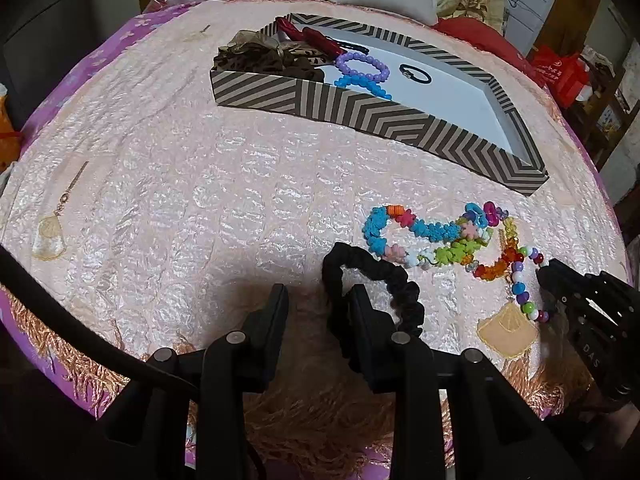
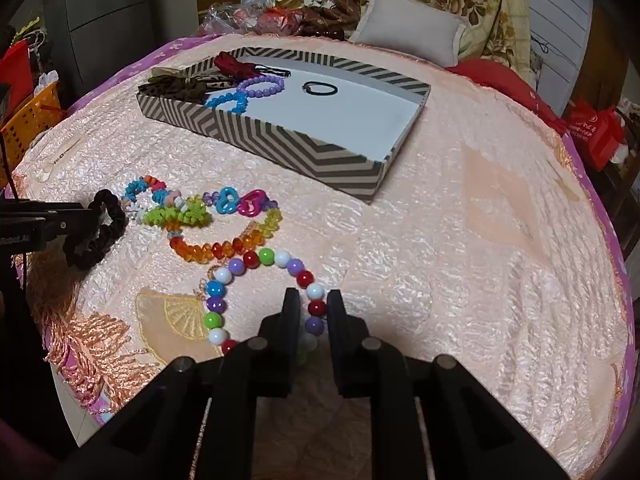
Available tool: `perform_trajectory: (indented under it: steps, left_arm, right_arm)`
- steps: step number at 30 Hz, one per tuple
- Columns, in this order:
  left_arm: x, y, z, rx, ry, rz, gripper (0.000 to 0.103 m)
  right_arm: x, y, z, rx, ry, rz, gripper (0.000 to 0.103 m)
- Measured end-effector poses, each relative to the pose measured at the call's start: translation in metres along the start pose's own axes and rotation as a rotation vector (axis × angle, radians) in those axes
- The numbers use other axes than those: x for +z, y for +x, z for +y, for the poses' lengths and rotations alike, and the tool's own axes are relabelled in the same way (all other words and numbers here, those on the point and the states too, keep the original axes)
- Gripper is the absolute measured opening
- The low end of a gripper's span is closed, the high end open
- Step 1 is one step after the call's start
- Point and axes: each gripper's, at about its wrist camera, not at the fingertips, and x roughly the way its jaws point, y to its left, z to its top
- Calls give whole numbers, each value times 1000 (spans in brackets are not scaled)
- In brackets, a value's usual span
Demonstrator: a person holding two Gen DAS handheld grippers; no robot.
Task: Organize jewelry
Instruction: 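Grasp the black beaded bracelet with the left tool while the right grasps the multicolour bead bracelet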
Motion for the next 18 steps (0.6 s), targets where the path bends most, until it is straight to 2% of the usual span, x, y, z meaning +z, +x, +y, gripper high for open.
perform_trajectory:
  steps: [5, 6, 7, 10, 13, 18]
  left_arm:
    - [-1, 0, -3, 10, 12, -6, 28]
    - [-2, 0, -4, 13, 21, -8, 25]
    - [-2, 0, -5, 7, 33, -9, 16]
    - [-1, 1, -3, -28, 51, 6, 2]
    - [2, -4, 7, -105, 25, 23, 1]
    - [10, -20, 17, -148, 18, -11, 1]
  right_arm:
    - [-3, -1, 3, -19, -10, -13, 10]
    - [-4, -2, 3, -22, -9, -16, 9]
    - [-4, -3, 3, -27, -10, -18, 9]
    - [-4, -10, 1, -21, 2, -36, 9]
    - [0, -23, -2, -25, 9, -66, 9]
    - [11, -48, -4, -38, -13, -130, 9]
